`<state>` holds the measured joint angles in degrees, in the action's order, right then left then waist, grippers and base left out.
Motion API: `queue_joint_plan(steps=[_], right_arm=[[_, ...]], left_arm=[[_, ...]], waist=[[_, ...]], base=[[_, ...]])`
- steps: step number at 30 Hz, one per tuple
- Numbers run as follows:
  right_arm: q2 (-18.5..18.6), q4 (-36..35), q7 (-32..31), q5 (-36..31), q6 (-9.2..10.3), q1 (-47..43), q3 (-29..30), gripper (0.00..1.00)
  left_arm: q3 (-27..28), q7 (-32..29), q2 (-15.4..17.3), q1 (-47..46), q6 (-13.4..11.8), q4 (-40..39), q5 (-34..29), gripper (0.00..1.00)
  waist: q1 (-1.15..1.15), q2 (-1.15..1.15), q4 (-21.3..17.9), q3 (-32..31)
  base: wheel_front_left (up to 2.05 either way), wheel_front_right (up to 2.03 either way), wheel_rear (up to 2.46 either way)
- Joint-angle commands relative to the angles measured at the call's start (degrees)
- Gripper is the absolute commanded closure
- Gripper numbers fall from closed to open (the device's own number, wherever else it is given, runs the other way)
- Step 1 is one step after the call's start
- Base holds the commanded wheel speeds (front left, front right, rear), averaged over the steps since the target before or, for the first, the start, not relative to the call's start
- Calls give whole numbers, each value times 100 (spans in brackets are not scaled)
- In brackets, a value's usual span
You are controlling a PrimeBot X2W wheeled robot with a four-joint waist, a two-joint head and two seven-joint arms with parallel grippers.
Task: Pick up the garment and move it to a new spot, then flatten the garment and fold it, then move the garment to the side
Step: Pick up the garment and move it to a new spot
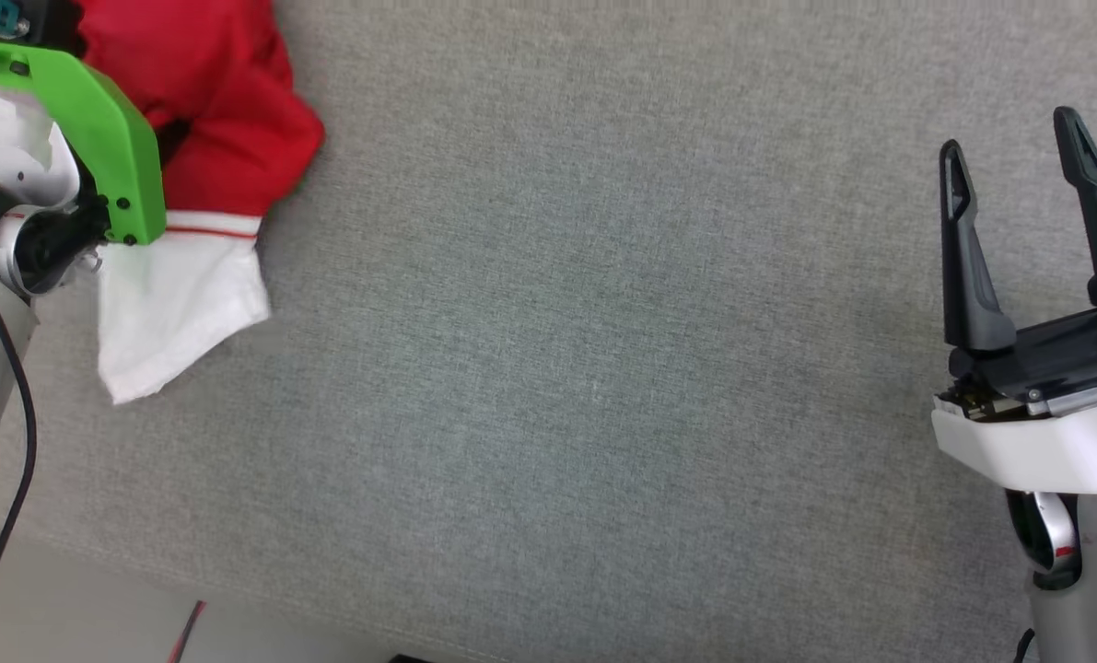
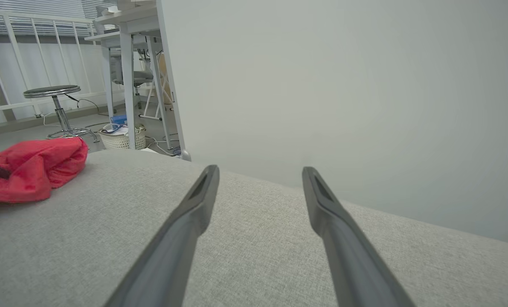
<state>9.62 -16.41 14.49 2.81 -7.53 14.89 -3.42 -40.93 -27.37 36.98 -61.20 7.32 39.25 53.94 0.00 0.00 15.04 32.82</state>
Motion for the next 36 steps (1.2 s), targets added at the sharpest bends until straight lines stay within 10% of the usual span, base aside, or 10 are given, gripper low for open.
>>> queue_joint_plan(steps=[1, 18, 36], right_arm=[[-50, 25, 51, 55, 4, -82, 22, 0], [-565, 99, 51, 271, 4, -421, 234, 0], [-672, 18, 51, 707, 4, -285, 390, 0]], left_arm=[[-48, 193, 105, -70, 16, -129, 1, 100], [-1344, 805, 371, -1093, 16, -1936, -345, 100], [-3109, 1346, -1024, -1801, 16, -2215, -619, 100]], waist=[[0, 0, 11, -311], [0, 0, -641, -1180], [0, 0, -1861, -752]], base=[[0, 0, 0], [0, 0, 0], [0, 0, 0]])
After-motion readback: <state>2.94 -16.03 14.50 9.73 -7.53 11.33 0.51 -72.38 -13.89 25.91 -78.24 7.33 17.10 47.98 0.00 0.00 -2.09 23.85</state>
